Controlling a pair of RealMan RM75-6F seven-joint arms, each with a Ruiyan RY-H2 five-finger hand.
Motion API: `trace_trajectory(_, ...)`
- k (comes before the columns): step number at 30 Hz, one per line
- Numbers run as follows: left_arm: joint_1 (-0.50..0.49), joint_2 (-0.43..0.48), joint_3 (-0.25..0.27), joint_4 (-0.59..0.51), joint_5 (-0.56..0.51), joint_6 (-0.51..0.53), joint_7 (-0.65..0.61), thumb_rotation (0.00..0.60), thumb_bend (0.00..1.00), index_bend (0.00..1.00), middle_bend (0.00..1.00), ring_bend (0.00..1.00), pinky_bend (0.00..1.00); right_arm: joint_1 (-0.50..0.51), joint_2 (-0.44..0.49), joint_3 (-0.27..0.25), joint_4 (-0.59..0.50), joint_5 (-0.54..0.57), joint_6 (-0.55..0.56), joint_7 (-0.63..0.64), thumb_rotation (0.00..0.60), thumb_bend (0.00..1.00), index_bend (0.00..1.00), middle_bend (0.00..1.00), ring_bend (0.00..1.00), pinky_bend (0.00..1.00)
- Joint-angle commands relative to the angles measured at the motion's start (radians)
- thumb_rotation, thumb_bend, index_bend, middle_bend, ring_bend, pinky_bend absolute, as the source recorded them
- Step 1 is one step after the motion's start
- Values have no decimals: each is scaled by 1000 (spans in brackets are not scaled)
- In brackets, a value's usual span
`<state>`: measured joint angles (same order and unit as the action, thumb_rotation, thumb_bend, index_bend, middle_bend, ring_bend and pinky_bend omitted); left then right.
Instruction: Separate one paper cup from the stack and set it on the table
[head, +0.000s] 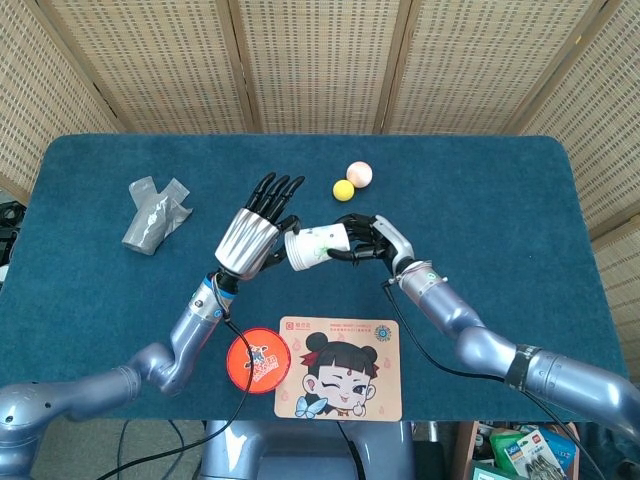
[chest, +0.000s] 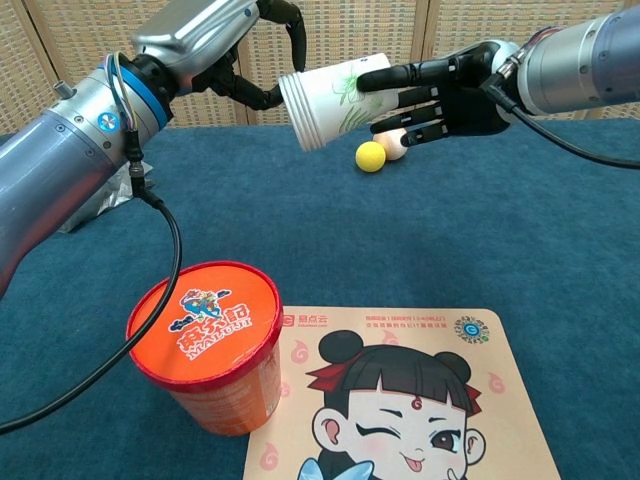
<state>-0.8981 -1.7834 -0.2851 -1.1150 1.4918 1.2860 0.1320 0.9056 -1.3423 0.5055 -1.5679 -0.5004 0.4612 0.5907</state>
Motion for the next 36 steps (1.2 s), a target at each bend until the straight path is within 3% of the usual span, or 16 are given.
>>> trace_trajectory(1,1,0,-2,0,-4,2,-2,600,575,690,0,0,0,-2,3,1,-1,-1,0,1,600,547,581,588,471,707)
trace_trajectory(15,71,60,33,30,-5,47,-74,600,575,698,0,0,0,-44,53,29,10,-15,-13,31,600,547,585,592,473,707)
trace_trajectory(24,120,120,59,67,-4,61,-135,600,576,698,0,0,0,-73,86,15,36,-47,-11,19,600,548,585,592,473,707)
trace_trajectory(32,137,253,123,-14,-46,-124,-118,600,576,698,0,0,0,-86,77,-82,81,-174,94,-123,600,547,585,592,473,707)
trace_trajectory(36,144,274,140,-30,-98,-212,-80,600,576,698,0,0,0,-101,63,-122,110,-238,135,-175,600,547,585,592,473,707)
